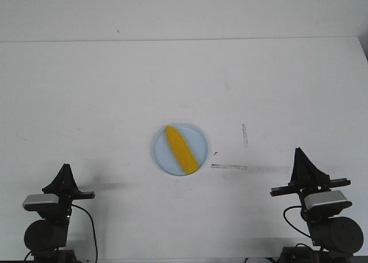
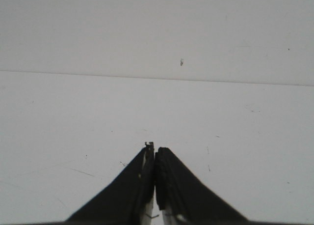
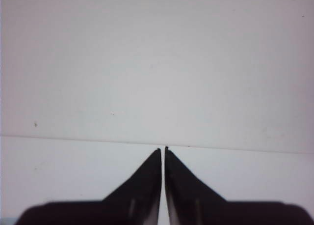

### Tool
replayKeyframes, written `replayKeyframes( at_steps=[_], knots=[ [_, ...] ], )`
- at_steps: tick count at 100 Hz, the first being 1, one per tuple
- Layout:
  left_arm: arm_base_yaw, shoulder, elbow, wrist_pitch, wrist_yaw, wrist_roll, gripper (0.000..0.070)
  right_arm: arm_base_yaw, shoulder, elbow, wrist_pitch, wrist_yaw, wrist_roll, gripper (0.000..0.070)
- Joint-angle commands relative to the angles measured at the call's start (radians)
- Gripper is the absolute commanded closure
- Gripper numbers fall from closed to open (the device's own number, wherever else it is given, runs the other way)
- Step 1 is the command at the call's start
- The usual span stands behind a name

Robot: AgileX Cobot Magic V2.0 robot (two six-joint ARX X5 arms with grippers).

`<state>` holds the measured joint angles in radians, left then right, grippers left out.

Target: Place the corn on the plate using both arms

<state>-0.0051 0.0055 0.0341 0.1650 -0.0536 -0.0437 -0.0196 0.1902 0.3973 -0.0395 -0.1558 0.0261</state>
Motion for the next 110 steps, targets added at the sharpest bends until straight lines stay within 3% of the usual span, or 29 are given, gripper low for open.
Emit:
replayKeyframes(
  at_steps=[1,45,89,106,110],
  knots=[
    [-0.002,-0.002,-0.021,0.014,0.001,-0.002,0.0699,0.001,-0.001,0.001,0.013,0.0,0.01,0.0691],
    [-0.002,-0.002,-0.021,0.014,0.001,-0.002,0.0699,0.001,-0.034,-0.02,0.008,0.006,0.009,0.0691],
    [-0.002,-0.002,-0.021,0.015,0.001,-0.002,0.0699,0.027,-0.189,-0.263,0.058,0.085,0.01,0.0691],
    [-0.002,-0.002,-0.021,0.015,0.001,-0.002,0.0699,0.027,-0.189,-0.383,0.203,0.085,0.01,0.0691],
    [-0.002,-0.002,-0.021,0.015,0.001,-0.001,0.0699,0.027,-0.189,-0.384,0.171,0.079,0.01,0.0691]
  ],
)
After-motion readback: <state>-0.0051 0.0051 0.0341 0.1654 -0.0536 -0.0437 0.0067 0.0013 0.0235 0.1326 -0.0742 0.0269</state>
